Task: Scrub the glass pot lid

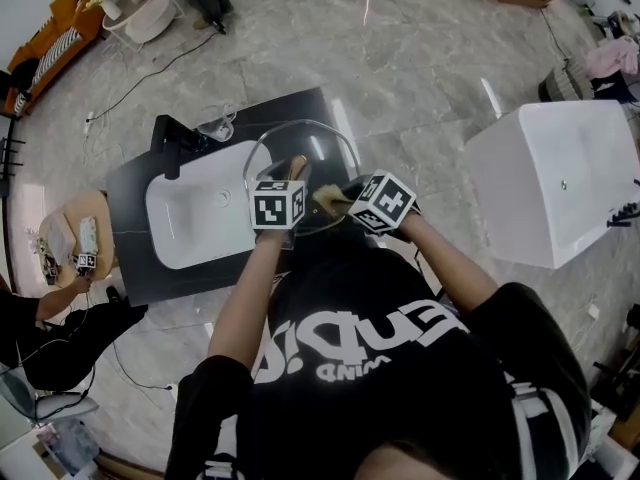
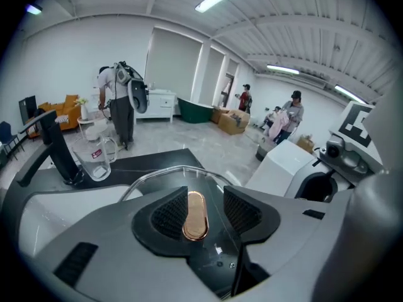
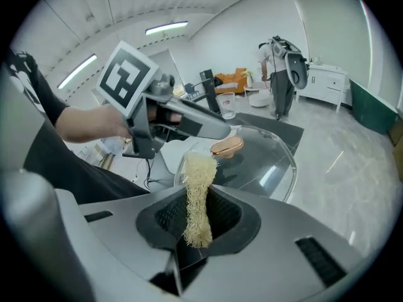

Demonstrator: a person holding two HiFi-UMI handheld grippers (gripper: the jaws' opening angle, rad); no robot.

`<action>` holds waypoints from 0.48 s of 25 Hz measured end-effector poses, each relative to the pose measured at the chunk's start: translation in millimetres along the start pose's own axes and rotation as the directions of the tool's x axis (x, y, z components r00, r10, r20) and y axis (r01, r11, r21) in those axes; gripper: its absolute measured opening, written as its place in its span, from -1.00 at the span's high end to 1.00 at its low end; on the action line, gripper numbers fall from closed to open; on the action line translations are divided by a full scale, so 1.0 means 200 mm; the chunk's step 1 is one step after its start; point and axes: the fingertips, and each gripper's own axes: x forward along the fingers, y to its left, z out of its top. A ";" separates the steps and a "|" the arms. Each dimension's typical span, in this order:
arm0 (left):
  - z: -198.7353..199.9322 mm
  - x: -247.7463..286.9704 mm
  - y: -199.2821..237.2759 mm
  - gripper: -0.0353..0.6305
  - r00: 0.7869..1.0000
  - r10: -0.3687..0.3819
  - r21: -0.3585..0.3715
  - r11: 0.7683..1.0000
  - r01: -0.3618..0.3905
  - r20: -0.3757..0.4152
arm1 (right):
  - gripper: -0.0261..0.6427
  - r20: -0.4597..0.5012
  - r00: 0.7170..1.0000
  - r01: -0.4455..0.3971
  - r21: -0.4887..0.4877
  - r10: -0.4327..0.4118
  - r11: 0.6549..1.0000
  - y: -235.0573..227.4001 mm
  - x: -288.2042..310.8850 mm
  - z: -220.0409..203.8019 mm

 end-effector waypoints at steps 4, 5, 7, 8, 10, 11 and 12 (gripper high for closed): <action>0.08 -0.11 -0.02 0.40 0.998 -0.011 0.000 1.000 0.011 0.057 | 0.78 0.099 0.993 0.058 0.040 -0.062 0.998 -0.06 -0.11 0.10; 0.10 -0.14 -0.02 0.48 0.997 -0.012 -0.002 1.000 0.012 0.074 | 0.78 0.132 0.988 0.077 0.052 -0.083 0.996 -0.08 -0.14 0.12; 0.13 -0.20 -0.01 0.68 0.994 -0.008 0.002 1.000 0.008 0.111 | 0.78 0.209 0.969 0.116 0.077 -0.130 0.990 -0.10 -0.21 0.18; 0.15 -0.24 -0.01 0.75 0.992 -0.002 0.012 1.000 0.000 0.129 | 0.78 0.248 0.957 0.135 0.087 -0.153 0.987 -0.10 -0.25 0.20; 0.16 -0.30 -0.01 0.85 0.987 0.009 0.040 0.999 -0.015 0.158 | 0.78 0.323 0.926 0.173 0.104 -0.198 0.979 -0.11 -0.32 0.25; 0.17 -0.33 -0.01 0.85 0.985 0.012 0.049 0.999 -0.021 0.173 | 0.78 0.357 0.907 0.192 0.114 -0.221 0.975 -0.11 -0.36 0.26; 0.18 -0.36 -0.01 0.85 0.981 0.016 0.053 0.998 -0.027 0.192 | 0.78 0.389 0.888 0.213 0.125 -0.245 0.969 -0.11 -0.39 0.28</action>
